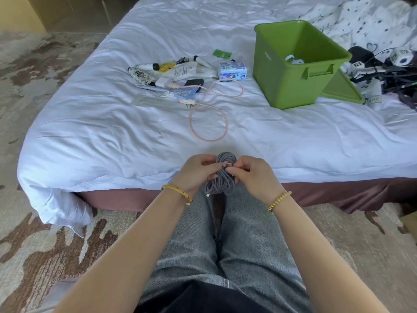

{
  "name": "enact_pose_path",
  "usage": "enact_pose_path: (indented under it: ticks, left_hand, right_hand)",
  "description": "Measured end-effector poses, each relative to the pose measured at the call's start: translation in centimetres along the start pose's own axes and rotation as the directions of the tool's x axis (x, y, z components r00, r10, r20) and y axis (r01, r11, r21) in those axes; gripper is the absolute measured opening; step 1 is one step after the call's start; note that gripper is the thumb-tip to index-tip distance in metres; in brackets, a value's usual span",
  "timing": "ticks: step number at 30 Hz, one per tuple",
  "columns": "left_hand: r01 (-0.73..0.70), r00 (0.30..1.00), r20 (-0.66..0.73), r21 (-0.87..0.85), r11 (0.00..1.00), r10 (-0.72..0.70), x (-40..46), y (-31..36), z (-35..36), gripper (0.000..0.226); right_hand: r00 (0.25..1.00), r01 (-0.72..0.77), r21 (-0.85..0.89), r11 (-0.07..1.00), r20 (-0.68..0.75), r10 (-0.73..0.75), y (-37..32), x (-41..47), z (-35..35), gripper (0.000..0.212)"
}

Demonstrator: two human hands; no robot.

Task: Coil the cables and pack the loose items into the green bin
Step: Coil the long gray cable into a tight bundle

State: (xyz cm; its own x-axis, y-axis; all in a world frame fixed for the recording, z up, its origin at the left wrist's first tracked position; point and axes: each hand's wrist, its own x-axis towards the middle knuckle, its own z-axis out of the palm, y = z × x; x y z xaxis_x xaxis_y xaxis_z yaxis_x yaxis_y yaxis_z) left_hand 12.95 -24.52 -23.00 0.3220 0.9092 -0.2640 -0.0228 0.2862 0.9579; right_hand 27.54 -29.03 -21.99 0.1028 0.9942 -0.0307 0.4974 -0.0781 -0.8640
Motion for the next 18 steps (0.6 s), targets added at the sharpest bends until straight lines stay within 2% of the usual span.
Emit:
enact_pose_path:
  ticks: [7, 9, 14, 16, 18]
  left_hand:
    - [-0.103, 0.991, -0.077, 0.039, 0.994, 0.106, 0.0, -1.0, 0.9, 0.018]
    - [-0.132, 0.989, -0.053, 0.051, 0.990, 0.134, -0.2, -0.9, 1.2, 0.019]
    - [-0.128, 0.990, 0.057, 0.006, 0.992, 0.127, -0.4, -0.2, 1.0, 0.021]
    - [-0.127, 0.985, 0.122, 0.005, 0.992, 0.125, -0.4, 0.2, 0.7, 0.023]
    - [-0.132, 0.976, 0.172, -0.007, 0.991, 0.131, -0.4, 0.6, 0.5, 0.024]
  right_hand:
    - [0.993, -0.075, -0.154, 0.985, 0.081, 0.089, -0.9, 1.3, -1.2, 0.027]
    - [0.989, -0.110, -0.168, 0.980, 0.081, 0.124, -1.1, 1.6, -1.4, 0.024]
    - [0.973, -0.217, -0.046, 0.975, 0.075, 0.220, -0.9, 2.1, -2.1, 0.023]
    - [0.967, -0.229, 0.055, 0.972, 0.129, 0.221, -0.8, 2.2, -2.5, 0.025]
    - [0.961, -0.204, 0.186, 0.961, 0.223, 0.161, -0.4, 2.1, -2.8, 0.027]
